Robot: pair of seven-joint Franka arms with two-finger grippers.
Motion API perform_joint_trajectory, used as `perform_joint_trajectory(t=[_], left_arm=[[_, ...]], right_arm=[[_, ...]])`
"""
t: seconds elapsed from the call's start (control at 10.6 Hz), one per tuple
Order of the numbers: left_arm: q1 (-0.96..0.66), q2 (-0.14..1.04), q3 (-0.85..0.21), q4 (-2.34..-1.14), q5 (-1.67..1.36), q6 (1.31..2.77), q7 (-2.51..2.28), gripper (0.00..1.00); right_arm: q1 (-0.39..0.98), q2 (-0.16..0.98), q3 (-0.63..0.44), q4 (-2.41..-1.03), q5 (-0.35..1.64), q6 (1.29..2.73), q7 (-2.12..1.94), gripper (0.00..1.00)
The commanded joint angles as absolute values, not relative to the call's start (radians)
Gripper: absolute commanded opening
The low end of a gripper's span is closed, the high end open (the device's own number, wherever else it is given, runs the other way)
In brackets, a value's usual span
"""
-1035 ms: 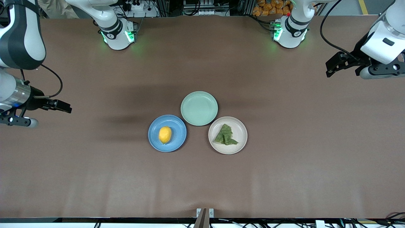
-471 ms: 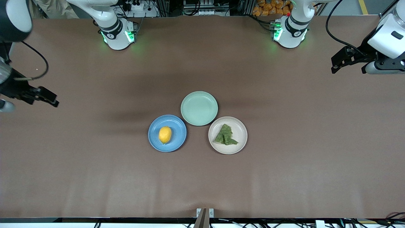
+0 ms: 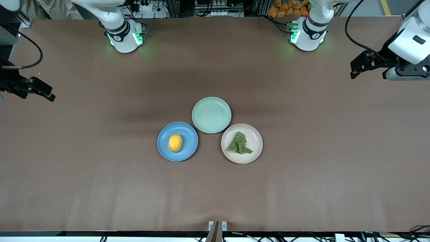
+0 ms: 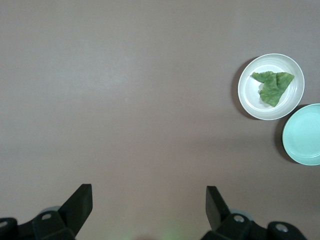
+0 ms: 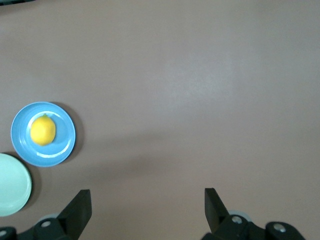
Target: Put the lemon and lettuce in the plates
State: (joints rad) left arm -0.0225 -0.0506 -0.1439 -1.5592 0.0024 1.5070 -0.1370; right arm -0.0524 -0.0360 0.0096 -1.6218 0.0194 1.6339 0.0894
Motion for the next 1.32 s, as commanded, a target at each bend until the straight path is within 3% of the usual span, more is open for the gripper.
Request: perform_joint_trajectory(t=[0.0, 0.47, 1.22], left_arm=[[-0.023, -0.035, -0.149, -1.536, -0.025, 1.494, -0.127, 1.00], [-0.026, -0.034, -0.155, -1.537, -0.015, 1.493, -0.127, 1.00], [-0.026, -0.034, -0.156, -1.537, -0.018, 1.493, -0.130, 1.00]], right_arm=[[-0.043, -0.037, -0.003, -1.536, 0.006, 1.550, 0.097, 1.00], [-0.012, -0.038, -0.037, -1.483, -0.027, 1.457, 0.095, 1.00], [0.024, -0.008, -0.031, -1.471, -0.072, 1.485, 0.095, 1.00]])
